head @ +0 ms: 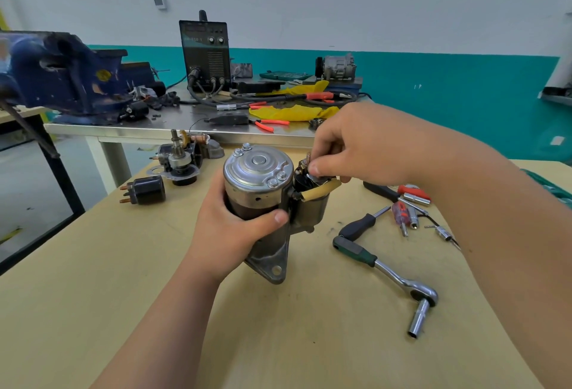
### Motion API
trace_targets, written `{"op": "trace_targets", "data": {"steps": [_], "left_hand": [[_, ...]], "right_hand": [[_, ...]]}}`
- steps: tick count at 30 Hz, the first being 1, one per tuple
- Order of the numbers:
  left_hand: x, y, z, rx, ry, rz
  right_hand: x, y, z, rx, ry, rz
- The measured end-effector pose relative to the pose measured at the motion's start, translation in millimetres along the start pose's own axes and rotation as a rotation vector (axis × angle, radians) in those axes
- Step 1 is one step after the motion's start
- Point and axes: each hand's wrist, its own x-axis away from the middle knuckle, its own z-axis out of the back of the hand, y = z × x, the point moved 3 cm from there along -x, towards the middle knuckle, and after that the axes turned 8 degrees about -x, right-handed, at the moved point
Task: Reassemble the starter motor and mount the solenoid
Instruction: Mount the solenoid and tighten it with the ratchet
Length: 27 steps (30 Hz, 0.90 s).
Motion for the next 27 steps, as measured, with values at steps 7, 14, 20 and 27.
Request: {"op": "trace_targets", "data": {"steps": [7, 14, 20, 27], "left_hand": [[1.1, 0.9, -1.3, 0.009, -0.007, 0.004], [1.0, 1.9, -1.8, 0.018, -0.008, 0.005], [0.6, 0.1, -1.2, 0.018, -0.010, 0.008], [0.6, -1.1, -0.8, 0.009, -0.009, 0.012]], "right_hand": [[3.7, 0.6, -1.2, 0.052, 0.085, -0.010], [1.5, 1.9, -4.1, 0.086, 0.101, 0.000], [2.6, 2.7, -4.7, -0.035, 0.051, 0.025], [6.3, 2.8, 4.2, -0.033, -0.064, -0.020]]}}
